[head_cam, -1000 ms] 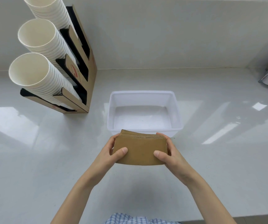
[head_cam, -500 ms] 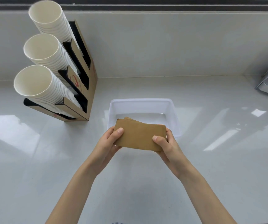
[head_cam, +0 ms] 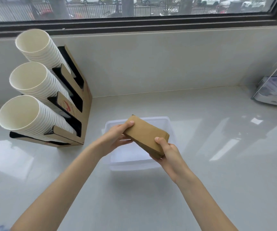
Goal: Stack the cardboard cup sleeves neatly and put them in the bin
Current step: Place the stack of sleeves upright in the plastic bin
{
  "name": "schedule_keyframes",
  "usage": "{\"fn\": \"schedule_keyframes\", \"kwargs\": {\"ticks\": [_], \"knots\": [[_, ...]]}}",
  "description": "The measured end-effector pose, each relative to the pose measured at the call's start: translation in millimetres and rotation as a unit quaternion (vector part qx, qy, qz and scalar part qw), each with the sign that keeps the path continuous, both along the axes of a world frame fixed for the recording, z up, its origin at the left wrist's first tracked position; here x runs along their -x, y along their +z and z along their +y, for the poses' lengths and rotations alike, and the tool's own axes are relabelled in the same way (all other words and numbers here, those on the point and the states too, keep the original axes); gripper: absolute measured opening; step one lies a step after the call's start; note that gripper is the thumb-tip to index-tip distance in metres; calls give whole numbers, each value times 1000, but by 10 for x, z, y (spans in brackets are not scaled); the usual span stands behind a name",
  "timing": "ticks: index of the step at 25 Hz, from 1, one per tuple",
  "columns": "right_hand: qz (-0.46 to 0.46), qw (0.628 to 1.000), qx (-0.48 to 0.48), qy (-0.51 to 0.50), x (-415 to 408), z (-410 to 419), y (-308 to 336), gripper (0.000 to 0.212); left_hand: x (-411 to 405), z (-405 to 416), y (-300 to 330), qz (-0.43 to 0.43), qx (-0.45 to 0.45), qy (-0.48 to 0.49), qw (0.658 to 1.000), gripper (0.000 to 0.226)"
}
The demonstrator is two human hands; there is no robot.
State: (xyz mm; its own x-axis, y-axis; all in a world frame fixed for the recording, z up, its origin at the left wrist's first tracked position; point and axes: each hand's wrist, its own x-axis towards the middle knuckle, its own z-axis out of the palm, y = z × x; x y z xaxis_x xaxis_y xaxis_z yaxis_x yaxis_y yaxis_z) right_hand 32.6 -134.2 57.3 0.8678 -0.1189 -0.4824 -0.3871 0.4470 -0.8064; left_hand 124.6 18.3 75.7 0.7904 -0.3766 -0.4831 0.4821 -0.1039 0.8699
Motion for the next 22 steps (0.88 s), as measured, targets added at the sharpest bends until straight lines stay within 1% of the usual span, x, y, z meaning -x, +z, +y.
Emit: {"fn": "schedule_keyframes", "kwargs": {"ticks": [3,5,7,10,13,18,22], "knots": [[20,997,-57,-51,-101,-46,-4,23,-229,-195,26,22,-41,-22,999,23],[39,989,-112,-93,-170,-59,4,14,-337,-322,24,48,-56,-41,996,31],[59,974,-168,-137,-234,-73,2,10,-417,-447,-6,80,-34,-46,995,36],[86,951,-228,-189,-318,-105,-34,8,-435,-593,-102,118,12,-49,992,22],[123,943,-232,-205,-407,-122,-50,8,-424,-692,-220,125,4,-61,990,17],[194,932,-229,-205,-465,-78,-49,16,-430,-753,-388,148,-61,-61,985,16],[223,918,-247,-215,-529,-97,-145,14,-455,-824,-488,156,-85,-60,982,16]]}}
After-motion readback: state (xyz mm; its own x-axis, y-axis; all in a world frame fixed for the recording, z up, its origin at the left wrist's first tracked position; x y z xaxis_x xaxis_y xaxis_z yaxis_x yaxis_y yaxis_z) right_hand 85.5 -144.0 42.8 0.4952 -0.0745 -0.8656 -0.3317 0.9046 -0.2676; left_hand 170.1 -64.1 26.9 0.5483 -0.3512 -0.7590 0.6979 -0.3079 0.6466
